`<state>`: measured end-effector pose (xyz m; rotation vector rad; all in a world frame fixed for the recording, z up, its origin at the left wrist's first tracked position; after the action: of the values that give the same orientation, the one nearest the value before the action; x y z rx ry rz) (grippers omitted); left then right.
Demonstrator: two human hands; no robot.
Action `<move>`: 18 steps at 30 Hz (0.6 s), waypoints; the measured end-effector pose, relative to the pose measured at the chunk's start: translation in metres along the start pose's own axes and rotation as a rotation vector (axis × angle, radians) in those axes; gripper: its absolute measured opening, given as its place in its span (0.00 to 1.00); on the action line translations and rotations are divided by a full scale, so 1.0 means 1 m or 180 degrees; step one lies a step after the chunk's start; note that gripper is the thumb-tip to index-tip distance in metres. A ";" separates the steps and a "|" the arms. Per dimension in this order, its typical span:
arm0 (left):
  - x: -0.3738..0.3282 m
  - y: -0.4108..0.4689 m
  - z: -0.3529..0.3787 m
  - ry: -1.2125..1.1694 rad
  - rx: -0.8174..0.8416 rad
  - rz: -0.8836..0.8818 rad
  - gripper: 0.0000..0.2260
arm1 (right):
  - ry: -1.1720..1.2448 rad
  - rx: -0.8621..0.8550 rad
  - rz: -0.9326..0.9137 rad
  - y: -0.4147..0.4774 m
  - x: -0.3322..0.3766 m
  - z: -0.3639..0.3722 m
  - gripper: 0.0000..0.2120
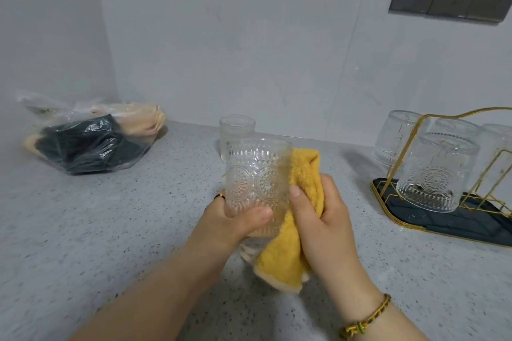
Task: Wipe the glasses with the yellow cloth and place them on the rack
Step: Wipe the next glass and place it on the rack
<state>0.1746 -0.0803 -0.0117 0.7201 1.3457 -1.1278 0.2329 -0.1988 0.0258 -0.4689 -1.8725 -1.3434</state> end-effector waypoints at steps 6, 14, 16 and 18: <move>-0.017 0.002 -0.019 -0.0452 -0.0136 0.0365 0.27 | -0.0288 0.0460 -0.0302 -0.011 0.003 0.023 0.03; -0.003 -0.001 -0.003 0.0155 -0.0069 0.0102 0.35 | -0.0220 -0.0224 -0.0540 -0.004 0.011 0.000 0.13; -0.002 -0.001 -0.002 0.0136 -0.0042 0.0075 0.35 | 0.0063 -0.0199 -0.0140 -0.001 0.005 -0.001 0.01; -0.005 -0.002 -0.007 0.0062 -0.0099 0.0117 0.35 | 0.0086 0.0017 0.0141 -0.004 -0.003 0.006 0.06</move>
<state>0.1713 -0.0735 -0.0073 0.7321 1.3585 -1.0709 0.2298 -0.1948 0.0199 -0.4844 -1.8328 -1.3090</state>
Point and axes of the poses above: each hand's wrist, its own y-axis towards the middle knuckle, its own z-axis out of the palm, x = y × z, the point moved 6 cm from there along y, towards the middle knuckle, and after that the axes turned 15 degrees about -z, right-handed, at the moved point
